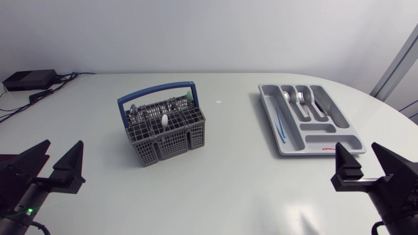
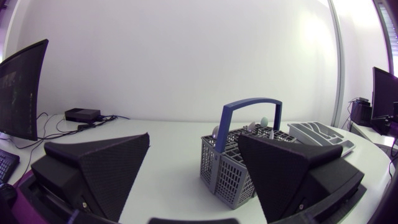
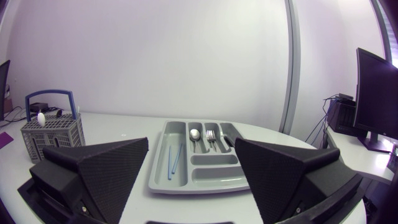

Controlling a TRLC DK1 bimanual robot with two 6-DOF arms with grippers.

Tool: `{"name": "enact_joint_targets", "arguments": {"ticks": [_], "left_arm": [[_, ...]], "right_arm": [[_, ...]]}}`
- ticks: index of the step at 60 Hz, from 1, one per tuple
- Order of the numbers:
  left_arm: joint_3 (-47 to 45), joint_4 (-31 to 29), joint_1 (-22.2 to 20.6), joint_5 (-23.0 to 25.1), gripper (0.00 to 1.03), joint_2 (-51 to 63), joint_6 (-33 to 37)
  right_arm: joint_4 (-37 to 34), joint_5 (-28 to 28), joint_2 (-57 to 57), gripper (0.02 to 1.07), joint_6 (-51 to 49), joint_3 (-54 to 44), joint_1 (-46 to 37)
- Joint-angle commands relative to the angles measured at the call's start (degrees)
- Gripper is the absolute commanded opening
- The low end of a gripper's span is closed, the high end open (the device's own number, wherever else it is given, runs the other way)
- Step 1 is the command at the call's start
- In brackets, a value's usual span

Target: Unload the cutlery basket into the drawer organizer.

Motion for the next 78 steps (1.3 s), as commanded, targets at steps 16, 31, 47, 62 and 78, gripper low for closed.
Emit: {"name": "enact_joint_targets", "arguments": {"ticks": [16, 31, 47, 62, 78], "left_arm": [[-1.21, 2.06, -1.26, -0.33, 0.99, -0.56, -1.38], [2.83, 3.47, -0.47, -0.33, 0.99, -0.39, -1.12], [15.22, 2.94, -1.70, -0.33, 0.99, 13.41, -0.50], [28.32, -4.44, -4.60, -0.50, 0.98, 30.20, -0.59], [45.63, -26.06, -14.62, -11.93, 0.96, 51.91, 1.52]], "right_arm": [[0.78, 0.16, -0.54, 1.02, 0.09, -1.08, 0.48], [0.34, 1.04, -0.45, 1.02, 0.18, 1.99, 2.85], [2.71, 1.04, 10.10, 1.02, -0.17, 11.93, 3.64], [4.20, 1.48, 25.21, 1.02, -0.09, 21.33, 5.49], [-3.88, 6.49, 44.64, 1.02, -0.09, 33.55, 10.15]]}}
